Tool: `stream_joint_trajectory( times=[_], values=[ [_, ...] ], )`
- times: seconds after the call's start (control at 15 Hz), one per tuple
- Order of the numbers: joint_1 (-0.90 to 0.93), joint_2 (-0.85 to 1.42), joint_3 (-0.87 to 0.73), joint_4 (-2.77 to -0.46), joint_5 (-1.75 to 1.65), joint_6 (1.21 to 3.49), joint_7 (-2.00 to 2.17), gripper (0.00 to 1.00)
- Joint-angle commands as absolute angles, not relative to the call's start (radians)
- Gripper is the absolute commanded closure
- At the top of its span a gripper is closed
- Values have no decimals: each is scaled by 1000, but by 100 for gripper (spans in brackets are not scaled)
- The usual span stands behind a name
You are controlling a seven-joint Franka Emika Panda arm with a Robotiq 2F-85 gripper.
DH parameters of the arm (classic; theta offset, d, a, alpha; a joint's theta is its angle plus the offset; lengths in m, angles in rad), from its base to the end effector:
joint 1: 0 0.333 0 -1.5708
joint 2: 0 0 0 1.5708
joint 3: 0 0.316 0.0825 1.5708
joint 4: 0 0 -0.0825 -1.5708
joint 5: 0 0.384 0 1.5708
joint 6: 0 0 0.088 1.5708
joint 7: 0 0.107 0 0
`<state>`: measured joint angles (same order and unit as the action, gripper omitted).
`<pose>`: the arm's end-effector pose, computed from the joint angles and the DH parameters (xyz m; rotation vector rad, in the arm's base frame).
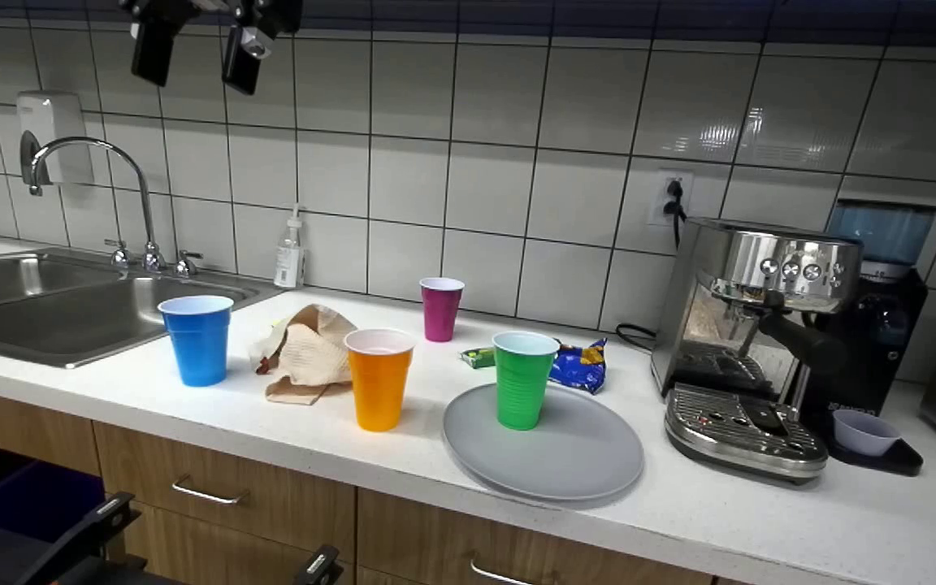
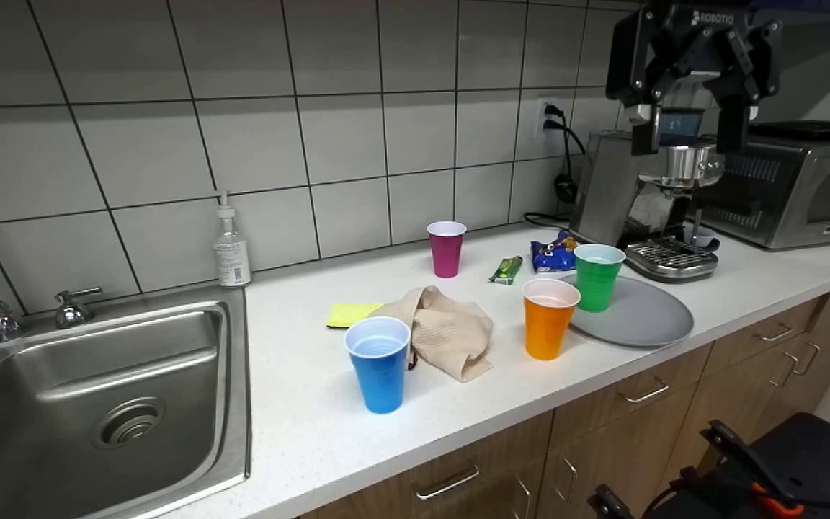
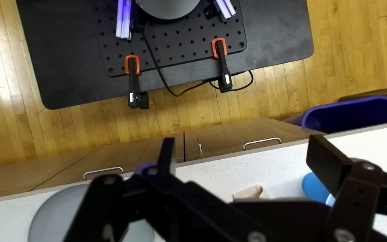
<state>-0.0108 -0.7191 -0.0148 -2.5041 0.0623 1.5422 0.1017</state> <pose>0.3065 -0.0015 0.4993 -3.0501 0.1959 0.3772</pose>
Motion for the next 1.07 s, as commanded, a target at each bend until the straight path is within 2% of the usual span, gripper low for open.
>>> stream_joint_trajectory(
  times=[0.0, 1.0],
  values=[
    [-22, -718, 7, -2526, 58, 1600, 104, 0],
    [-7, -593, 23, -2670, 65, 2127, 113, 0]
  ],
)
